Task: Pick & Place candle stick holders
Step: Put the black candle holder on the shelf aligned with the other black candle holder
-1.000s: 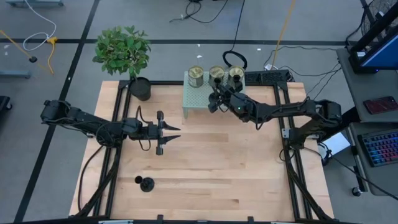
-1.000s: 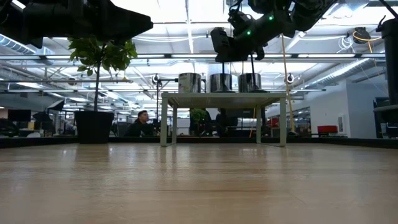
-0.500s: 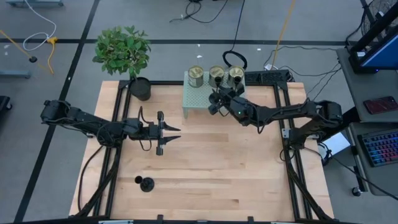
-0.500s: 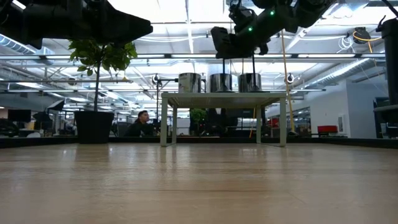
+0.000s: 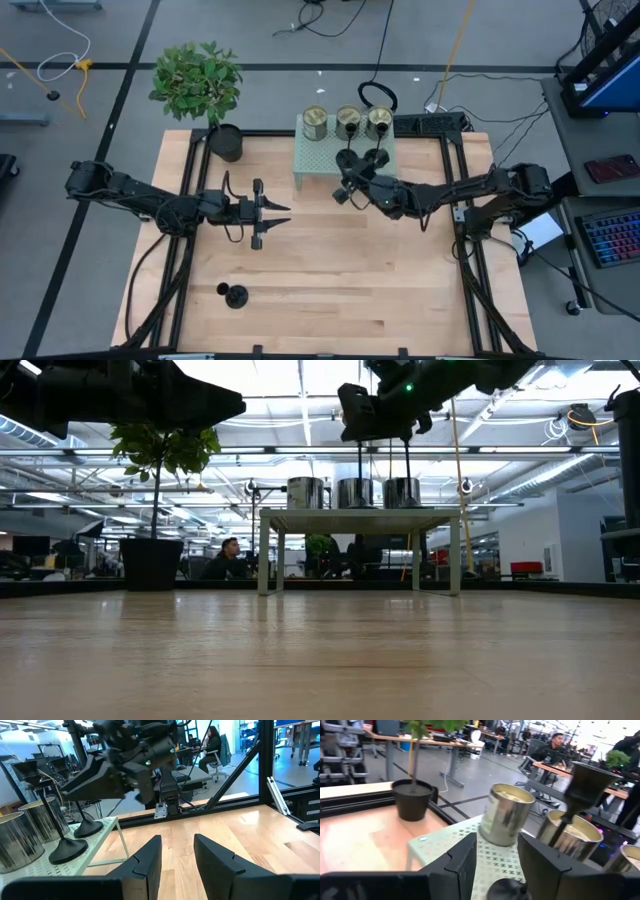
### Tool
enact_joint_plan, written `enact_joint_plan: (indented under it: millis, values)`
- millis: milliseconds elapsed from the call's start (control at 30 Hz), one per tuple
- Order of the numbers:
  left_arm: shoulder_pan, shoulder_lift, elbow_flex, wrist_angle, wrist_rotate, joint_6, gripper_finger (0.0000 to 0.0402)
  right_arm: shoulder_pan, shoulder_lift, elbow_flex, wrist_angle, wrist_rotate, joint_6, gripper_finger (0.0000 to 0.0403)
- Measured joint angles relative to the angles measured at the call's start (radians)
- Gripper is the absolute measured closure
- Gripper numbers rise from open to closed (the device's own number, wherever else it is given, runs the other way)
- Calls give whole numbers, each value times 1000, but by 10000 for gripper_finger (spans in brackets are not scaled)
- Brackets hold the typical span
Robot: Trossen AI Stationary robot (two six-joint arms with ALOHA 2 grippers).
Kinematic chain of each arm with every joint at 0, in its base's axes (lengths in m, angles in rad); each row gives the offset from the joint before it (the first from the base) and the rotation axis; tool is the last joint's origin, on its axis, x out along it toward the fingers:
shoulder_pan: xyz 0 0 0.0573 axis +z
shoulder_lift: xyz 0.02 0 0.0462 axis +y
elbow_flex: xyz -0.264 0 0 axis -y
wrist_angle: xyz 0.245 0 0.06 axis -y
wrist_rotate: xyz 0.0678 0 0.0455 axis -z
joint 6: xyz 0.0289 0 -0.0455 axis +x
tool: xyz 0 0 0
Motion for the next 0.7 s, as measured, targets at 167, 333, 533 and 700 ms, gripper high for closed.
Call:
enact_joint_plan:
  millis: [167, 333, 533, 700]
  values:
    - [0, 0, 0, 0, 0, 0, 279, 51, 0, 0, -36, 78, 2, 265]
    - [0, 0, 0, 0, 0, 0, 279, 112, 0, 0, -102, 101, 4, 264]
    - [-2, 0, 0, -1, 0, -11, 279, 188, 0, 0, -118, 100, 4, 267]
    - [-2, 0, 0, -9, 19, -64, 279, 238, 0, 0, -135, 97, 0, 266]
